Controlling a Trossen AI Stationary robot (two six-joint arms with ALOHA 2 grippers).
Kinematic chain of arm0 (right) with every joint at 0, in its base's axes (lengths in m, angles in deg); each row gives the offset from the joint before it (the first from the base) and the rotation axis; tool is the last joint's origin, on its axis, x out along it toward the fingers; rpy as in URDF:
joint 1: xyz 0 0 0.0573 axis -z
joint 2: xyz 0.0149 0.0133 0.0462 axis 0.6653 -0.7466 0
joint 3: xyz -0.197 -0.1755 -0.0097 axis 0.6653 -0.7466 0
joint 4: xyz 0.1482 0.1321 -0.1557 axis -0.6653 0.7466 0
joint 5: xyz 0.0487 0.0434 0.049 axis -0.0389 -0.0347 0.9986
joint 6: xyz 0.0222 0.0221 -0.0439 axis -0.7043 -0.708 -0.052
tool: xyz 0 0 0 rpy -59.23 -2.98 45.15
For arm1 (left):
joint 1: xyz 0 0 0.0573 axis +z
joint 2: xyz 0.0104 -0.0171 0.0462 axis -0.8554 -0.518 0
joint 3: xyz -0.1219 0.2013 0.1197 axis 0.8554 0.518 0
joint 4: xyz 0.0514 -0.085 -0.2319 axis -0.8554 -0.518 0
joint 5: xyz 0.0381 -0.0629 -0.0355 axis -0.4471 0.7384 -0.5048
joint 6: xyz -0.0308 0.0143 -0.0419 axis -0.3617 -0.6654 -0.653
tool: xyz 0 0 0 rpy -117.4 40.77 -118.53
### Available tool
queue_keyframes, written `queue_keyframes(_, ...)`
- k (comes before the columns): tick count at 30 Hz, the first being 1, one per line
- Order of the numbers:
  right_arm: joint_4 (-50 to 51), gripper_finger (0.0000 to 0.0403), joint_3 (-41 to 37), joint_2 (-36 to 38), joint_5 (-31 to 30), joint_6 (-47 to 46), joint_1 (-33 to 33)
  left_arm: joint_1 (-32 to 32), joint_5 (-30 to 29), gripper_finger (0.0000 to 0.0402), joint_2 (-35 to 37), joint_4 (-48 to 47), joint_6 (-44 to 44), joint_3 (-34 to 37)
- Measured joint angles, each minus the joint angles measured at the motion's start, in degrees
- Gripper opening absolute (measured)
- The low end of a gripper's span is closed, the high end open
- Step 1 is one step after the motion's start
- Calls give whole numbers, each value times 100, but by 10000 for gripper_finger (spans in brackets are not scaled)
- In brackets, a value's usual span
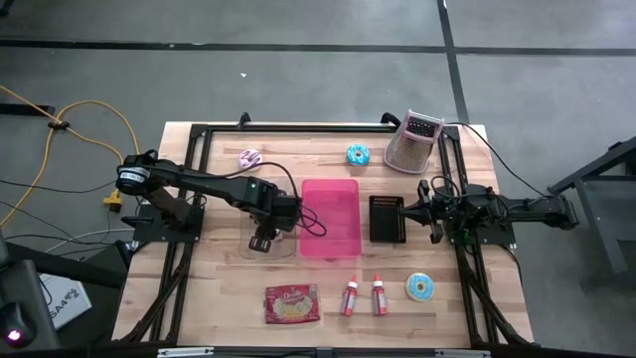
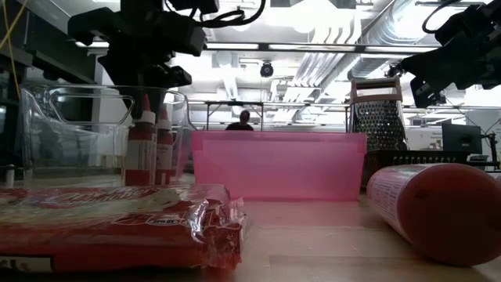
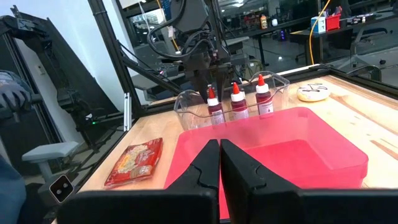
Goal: Pick & Place Food Item
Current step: Put the red food coloring bottle into the transparent bin, then put the right orange food coloring bottle into the transparent bin
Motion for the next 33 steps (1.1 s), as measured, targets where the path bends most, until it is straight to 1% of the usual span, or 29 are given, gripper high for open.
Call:
queue_keyframes(5,0,2,0,2,0,1,0,0,-2,152,31,0,84,0)
queue_keyframes(10,0,2,0,0,0,0,0,57,-2,152,290,24,195,-13)
queue_keyframes(20,0,2,0,2,0,2,0,146,-5,152,1221,85,220,-15)
queue_keyframes(26,0,2,0,2,0,2,0,75,184,152,1861,87,180,-5)
queue_keyframes(29,0,2,0,0,0,0,0,8,191,152,2203,108,8,177)
queue_keyframes(33,0,2,1,1,0,1,0,-109,228,152,2721,435,-357,775)
